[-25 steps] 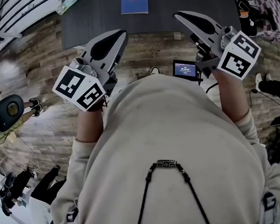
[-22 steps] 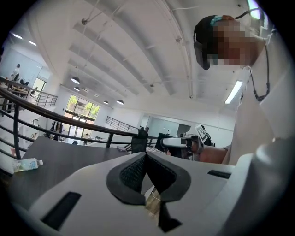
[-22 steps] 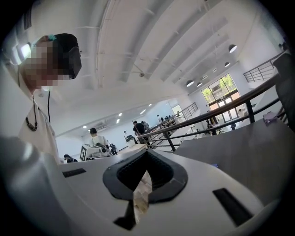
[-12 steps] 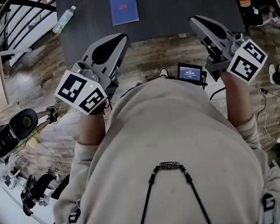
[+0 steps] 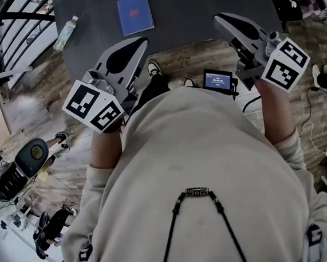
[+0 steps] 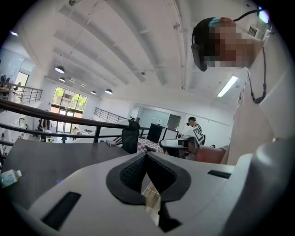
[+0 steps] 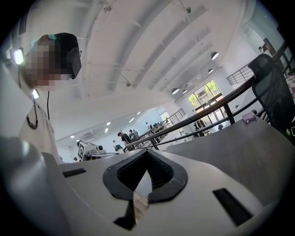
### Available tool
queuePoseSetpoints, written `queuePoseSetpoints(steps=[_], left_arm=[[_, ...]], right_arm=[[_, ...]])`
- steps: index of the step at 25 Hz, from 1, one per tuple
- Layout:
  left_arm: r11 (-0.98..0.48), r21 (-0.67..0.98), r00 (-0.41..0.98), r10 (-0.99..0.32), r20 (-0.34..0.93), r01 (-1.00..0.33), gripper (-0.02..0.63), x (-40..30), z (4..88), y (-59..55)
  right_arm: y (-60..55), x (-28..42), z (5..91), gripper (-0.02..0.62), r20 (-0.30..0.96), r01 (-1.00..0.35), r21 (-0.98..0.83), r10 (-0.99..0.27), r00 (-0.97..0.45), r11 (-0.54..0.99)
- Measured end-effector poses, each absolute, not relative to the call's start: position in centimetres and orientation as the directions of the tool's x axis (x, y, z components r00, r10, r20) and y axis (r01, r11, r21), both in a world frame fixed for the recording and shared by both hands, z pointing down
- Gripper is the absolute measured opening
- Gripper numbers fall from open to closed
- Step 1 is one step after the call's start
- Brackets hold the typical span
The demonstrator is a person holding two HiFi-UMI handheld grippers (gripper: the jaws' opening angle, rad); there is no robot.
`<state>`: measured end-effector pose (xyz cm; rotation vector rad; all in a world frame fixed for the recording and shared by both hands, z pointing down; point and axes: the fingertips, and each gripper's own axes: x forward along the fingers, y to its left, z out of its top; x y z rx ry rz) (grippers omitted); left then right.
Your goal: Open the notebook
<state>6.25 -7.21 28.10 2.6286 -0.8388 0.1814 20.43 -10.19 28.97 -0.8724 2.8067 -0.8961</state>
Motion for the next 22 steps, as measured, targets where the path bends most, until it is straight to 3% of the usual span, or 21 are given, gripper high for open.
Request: queuePoseSetpoints(steps=[11, 18, 22], left_arm=[[-0.793, 0.298, 0.847, -0.493, 0.197, -0.531, 0.003, 4.2, 27.7, -13.0], [-0.823, 0.284, 0.868, -0.435, 0.24, -0.491, 0.003, 3.1, 33.1, -16.4], [-0.83, 0.308, 0.884, -0.418, 0.208, -0.465, 0.002, 0.2, 30.1, -19.0]], right_arm=[[-14.5, 17.8, 28.6, 0.015, 0.128, -0.529, -0.534, -0.556, -0.821, 0.659], [-17.4, 15.4, 31.8, 0.015, 0.136, -0.553, -0.529, -0.578, -0.804, 0.644], [-19.5, 12.1, 27.8, 0.015, 0.154, -0.574, -0.5, -0.586, -0.795, 0.648]])
